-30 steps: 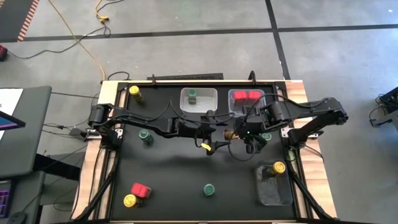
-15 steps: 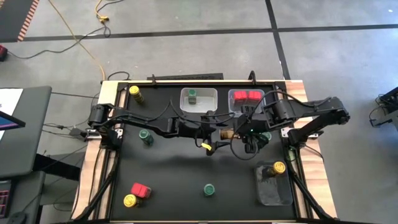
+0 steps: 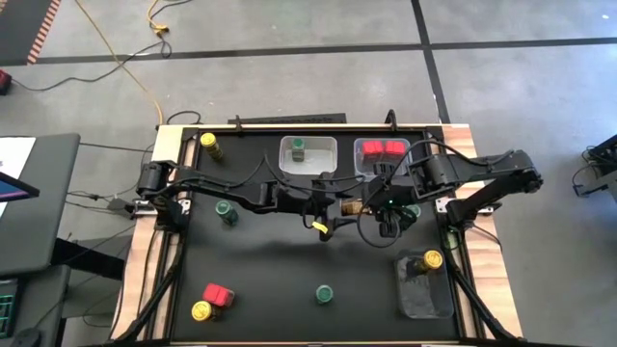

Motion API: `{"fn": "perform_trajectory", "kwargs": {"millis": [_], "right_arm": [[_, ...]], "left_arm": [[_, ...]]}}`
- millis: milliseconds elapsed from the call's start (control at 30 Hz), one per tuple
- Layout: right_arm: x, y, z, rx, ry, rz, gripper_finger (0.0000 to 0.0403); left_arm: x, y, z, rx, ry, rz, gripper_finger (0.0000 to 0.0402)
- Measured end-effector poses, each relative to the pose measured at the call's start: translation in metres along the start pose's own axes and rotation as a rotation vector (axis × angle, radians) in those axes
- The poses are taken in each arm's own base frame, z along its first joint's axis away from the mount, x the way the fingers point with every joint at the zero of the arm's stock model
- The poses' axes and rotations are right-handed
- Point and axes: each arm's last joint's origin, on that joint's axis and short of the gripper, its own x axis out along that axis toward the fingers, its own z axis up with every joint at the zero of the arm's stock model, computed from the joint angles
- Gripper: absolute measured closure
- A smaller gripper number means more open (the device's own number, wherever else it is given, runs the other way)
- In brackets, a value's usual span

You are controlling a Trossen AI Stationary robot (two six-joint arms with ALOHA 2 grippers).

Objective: Sort spices by type
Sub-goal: Put the right yellow seasoning can into the black bin

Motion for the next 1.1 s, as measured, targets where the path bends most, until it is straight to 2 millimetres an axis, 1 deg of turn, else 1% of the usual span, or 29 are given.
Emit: {"fn": "perform_trajectory", "kwargs": {"millis": [400,600,767,967,1100], "right_arm": [[0.0000,0.0000,0.0000,0.000,0.000,0.001,0.0206],[0.0000,0.0000,0.0000,0.001,0.000,0.001,0.0206],[0.0000,-0.0001,0.0000,0.002,0.000,0.001,0.0205],[0.0001,-0.0001,0.0000,0.002,0.001,0.001,0.0191],[0.0001,-0.0001,-0.0003,0.001,0.004,0.001,0.0184]], "left_arm": [[0.0000,0.0000,0.0001,0.002,0.000,0.000,0.0185],[0.0000,0.0000,0.0000,0.002,0.000,0.000,0.0186],[0.0000,0.0000,0.0001,0.000,-0.001,0.000,0.0167],[0.0000,0.0000,0.0000,0.000,0.000,0.000,0.0186],[0.0000,0.0000,0.0000,0.000,0.000,0.000,0.0182]]}}
